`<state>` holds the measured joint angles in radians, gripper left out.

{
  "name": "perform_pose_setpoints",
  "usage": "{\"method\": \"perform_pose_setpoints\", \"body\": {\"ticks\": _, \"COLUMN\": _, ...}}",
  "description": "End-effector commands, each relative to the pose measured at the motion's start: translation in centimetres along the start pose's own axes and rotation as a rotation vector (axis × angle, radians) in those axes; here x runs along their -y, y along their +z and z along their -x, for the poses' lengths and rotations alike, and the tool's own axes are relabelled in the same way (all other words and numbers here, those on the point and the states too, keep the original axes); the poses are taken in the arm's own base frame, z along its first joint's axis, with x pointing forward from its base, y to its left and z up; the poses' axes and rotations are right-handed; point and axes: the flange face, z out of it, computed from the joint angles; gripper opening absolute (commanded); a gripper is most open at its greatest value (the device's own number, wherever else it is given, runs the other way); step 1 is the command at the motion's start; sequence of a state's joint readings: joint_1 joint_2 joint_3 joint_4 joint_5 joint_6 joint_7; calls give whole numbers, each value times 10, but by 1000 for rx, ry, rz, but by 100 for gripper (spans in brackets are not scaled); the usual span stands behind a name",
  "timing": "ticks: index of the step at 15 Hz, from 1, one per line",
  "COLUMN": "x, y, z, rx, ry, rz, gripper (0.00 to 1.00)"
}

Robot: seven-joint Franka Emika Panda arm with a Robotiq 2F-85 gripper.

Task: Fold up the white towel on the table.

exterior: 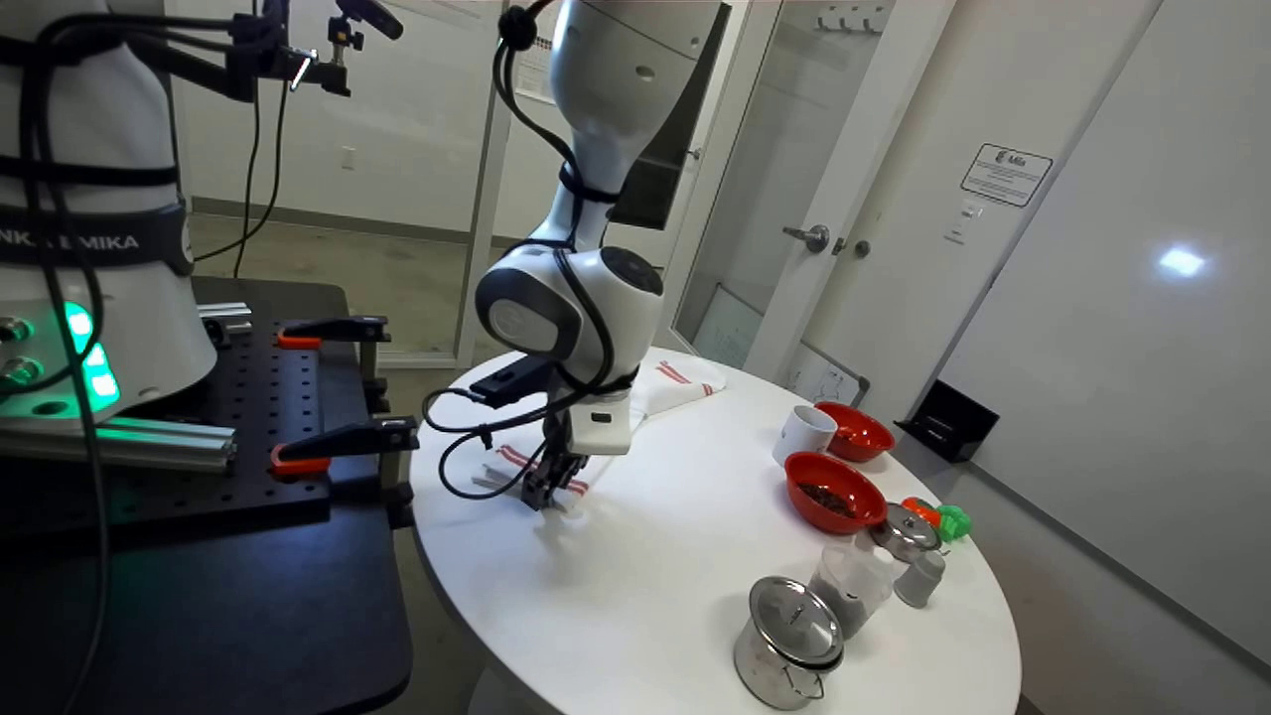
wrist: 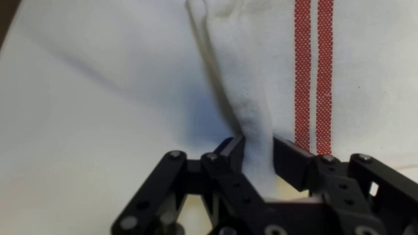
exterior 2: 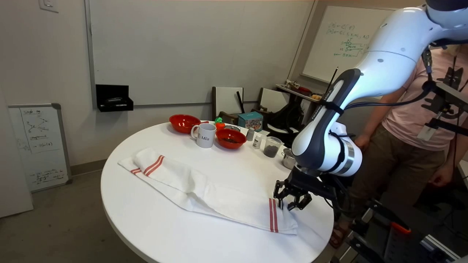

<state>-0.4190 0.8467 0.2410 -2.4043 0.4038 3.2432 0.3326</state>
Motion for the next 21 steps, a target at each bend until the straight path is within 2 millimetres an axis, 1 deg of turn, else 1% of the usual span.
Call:
{"method": "perform_pose_setpoints", "body": {"ticks": 1, "x": 4, "y": -2, "z": -1, "rx": 6, "ry": 14, "rz": 12, "gripper": 0}}
{"method": "perform_pose_setpoints", "body": {"ticks": 3, "x": 4, "y": -5, "z": -2, "rx": 13, "ry": 25, "rz": 17, "gripper": 3}}
{"method": "perform_pose_setpoints", "body": {"ticks": 6, "x": 7, "y": -14, "z": -7, "rx": 12, "ry": 45, "rz": 37, "gripper": 0}}
{"method": "perform_pose_setpoints", "body": {"ticks": 12, "x": 19, "y": -46, "z": -25, "rx": 4, "ry": 51, "rz": 105, "gripper": 0}}
{"method": "perform_pose_setpoints", "body": {"ticks": 13, "x": 18, "y": -53, "z": -23, "rx": 3, "ry": 51, "rz": 114, "gripper": 0}}
{"method": "perform_pose_setpoints", "body": {"ticks": 17, "x": 19, "y": -77, "z": -27, "rx": 19, "ry": 26, "rz": 125, "gripper": 0}}
{"method": "perform_pose_setpoints", "body": {"ticks": 19, "x": 17, "y": -89, "z": -35, "rx": 24, "ry": 32, "rz": 116, "gripper": 0}}
{"method": "perform_pose_setpoints", "body": {"ticks": 21, "x": 10, "y": -103, "z": -40, "rx": 24, "ry": 52, "rz": 101, "gripper": 0}}
